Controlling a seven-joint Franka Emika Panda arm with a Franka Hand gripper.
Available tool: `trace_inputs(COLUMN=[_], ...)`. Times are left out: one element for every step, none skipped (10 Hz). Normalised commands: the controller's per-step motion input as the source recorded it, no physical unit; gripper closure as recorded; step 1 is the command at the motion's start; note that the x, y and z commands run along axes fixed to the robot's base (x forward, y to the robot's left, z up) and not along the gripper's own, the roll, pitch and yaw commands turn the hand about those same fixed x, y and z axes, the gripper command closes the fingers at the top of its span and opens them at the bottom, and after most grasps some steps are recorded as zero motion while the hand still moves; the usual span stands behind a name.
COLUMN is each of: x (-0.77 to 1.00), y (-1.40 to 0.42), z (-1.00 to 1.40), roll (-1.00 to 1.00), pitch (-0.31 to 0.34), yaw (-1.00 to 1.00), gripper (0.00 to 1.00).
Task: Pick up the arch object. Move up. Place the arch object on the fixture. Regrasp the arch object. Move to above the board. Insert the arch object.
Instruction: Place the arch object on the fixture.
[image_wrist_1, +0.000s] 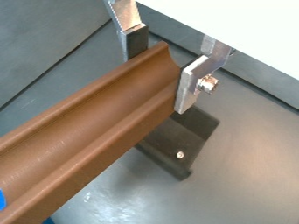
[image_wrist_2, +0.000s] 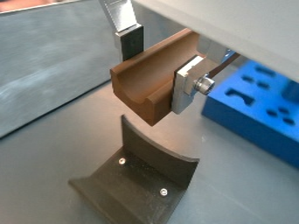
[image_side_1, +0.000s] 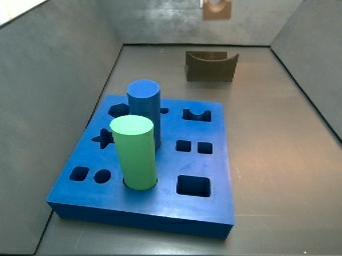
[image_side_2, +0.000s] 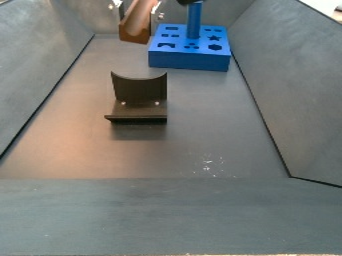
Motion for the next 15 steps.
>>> trace_inputs(x=[0.10, 0.10, 0.08, 0.07, 0.06, 0.06, 0.06, 0.11, 0.12, 0.12, 0.13, 0.14, 0.15, 0.16, 0.17], y=[0.47, 0.36, 0.14, 0.07, 0.06, 0.05, 0.03, 0.07, 0.08, 0.08, 0.08, 0.09, 0.10, 0.11, 0.12], z=[0.02, 0.01, 0.00, 0.00, 0.00, 0.00, 0.00, -1.00, -1.00, -1.00, -1.00, -1.00, -1.00, -1.00, -1.00], roll=[-1.00, -1.00, -0.86, -0.68, -0.45, -0.30, -0.20, -1.00, -1.00, -1.00, -1.00, -1.00, -0.93, -0.76, -0.54], pitch=[0.421, 0.453, 0.437, 0.389, 0.313, 0.255, 0.176, 0.088, 0.058, 0.062, 0.066, 0.060, 0.038, 0.018, -0.005], yaw=[0.47, 0.40, 0.20, 0.07, -0.07, -0.12, -0.14, -0.17, -0.18, -0.18, -0.18, -0.19, -0.20, -0.18, -0.15], gripper=[1.00, 1.00, 1.00, 1.00, 1.00, 1.00, 1.00, 1.00, 1.00, 1.00, 1.00, 1.00, 1.00, 1.00, 1.00])
